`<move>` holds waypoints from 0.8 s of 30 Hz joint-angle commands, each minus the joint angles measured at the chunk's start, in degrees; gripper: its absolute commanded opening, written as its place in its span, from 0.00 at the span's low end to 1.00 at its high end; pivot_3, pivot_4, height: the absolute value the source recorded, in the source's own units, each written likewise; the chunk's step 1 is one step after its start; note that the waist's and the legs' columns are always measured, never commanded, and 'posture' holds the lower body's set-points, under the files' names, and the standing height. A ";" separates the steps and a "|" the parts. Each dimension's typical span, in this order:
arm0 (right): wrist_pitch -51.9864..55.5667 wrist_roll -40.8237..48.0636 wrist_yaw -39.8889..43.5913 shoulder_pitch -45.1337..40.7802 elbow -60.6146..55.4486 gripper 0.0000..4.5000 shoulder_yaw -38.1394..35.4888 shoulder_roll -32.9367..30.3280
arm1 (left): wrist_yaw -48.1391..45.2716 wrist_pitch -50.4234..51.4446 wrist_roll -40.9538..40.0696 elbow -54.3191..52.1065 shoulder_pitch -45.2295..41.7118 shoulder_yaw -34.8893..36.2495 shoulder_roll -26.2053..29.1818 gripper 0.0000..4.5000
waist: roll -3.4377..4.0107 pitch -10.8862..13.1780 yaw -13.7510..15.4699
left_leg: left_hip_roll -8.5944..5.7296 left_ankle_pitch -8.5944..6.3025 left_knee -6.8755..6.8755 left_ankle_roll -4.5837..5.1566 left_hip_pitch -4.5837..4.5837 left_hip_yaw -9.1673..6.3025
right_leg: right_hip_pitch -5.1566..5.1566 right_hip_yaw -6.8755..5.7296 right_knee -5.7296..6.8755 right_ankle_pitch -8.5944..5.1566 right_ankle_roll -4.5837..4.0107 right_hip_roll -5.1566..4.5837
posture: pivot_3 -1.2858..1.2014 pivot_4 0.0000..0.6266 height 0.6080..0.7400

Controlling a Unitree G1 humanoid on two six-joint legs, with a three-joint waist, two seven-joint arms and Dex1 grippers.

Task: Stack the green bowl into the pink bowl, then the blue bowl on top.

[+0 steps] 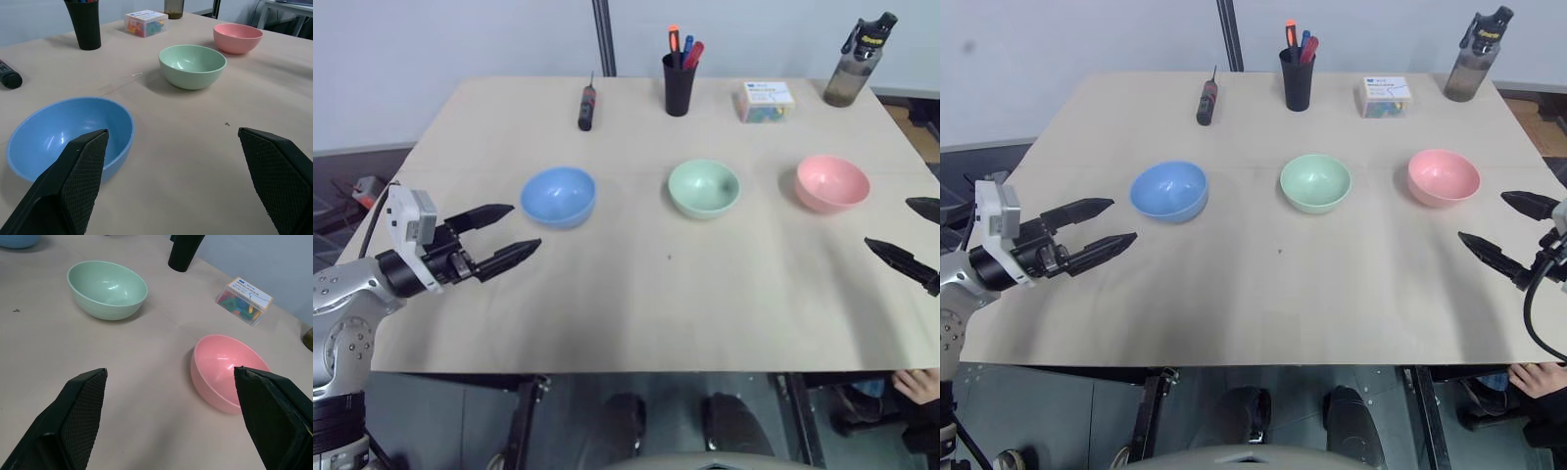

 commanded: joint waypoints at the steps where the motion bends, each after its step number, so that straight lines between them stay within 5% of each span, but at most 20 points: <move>1: 0.23 0.31 -0.68 -1.59 -0.88 0.97 -1.85 -0.61 | -0.50 -0.31 -0.35 -0.19 -0.87 0.81 0.44 1.00 | 0.00 0.00 -0.01 | 0.00 0.00 0.00 0.00 0.00 0.00 | 0.00 0.00 0.00 0.00 0.00 0.00 | 0.52 0.24 1.00; 24: -1.74 -4.32 -6.99 -8.25 -3.04 0.97 11.85 6.73 | 6.24 -2.30 3.83 -5.13 -7.29 -10.43 -9.21 1.00 | -0.01 0.00 0.01 | -0.02 0.01 0.01 -0.01 -0.01 0.00 | -0.03 0.02 0.04 0.00 0.00 0.00 | 0.52 0.24 1.00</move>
